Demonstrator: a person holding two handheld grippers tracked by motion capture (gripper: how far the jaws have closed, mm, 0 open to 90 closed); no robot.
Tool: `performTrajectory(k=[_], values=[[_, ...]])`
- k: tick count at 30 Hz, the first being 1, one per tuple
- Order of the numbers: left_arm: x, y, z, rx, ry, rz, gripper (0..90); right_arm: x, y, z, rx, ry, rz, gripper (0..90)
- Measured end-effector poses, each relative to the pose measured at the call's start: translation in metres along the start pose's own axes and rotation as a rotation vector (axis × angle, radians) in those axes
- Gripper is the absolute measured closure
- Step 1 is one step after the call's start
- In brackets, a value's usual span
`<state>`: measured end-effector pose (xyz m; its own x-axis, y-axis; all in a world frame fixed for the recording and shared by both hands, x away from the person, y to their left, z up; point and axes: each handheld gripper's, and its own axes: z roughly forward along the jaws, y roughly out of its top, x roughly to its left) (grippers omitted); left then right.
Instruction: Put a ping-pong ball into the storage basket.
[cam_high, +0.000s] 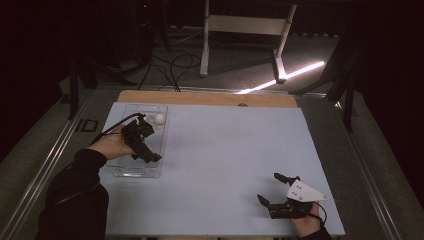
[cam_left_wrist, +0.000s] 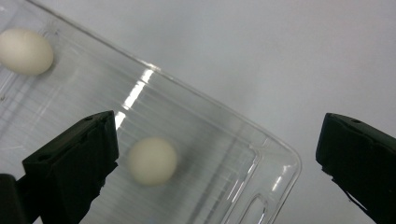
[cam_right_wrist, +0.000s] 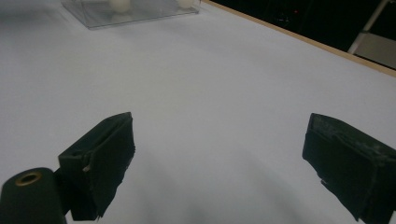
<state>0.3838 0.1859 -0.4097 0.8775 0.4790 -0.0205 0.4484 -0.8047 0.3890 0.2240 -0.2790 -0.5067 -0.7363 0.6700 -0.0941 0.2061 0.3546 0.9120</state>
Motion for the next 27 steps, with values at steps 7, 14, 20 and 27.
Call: performTrajectory(k=[7, 14, 20, 27], values=[[-0.007, 0.005, -0.001, -0.022, -0.006, 0.011, 0.3, 0.000, 0.000, 0.000, 0.004, 0.002, 0.001, 9.0], [-0.012, 0.012, -0.001, -0.060, -0.010, -0.011, 0.3, 0.000, 0.000, 0.000, 0.004, 0.002, 0.003, 9.0], [-0.016, 0.015, -0.002, -0.099, -0.008, -0.021, 0.3, 0.000, 0.000, 0.000, 0.004, 0.000, 0.004, 8.9], [-0.018, 0.018, -0.004, -0.157, 0.007, -0.046, 0.3, 0.000, 0.000, 0.001, 0.003, 0.000, 0.005, 8.9]])
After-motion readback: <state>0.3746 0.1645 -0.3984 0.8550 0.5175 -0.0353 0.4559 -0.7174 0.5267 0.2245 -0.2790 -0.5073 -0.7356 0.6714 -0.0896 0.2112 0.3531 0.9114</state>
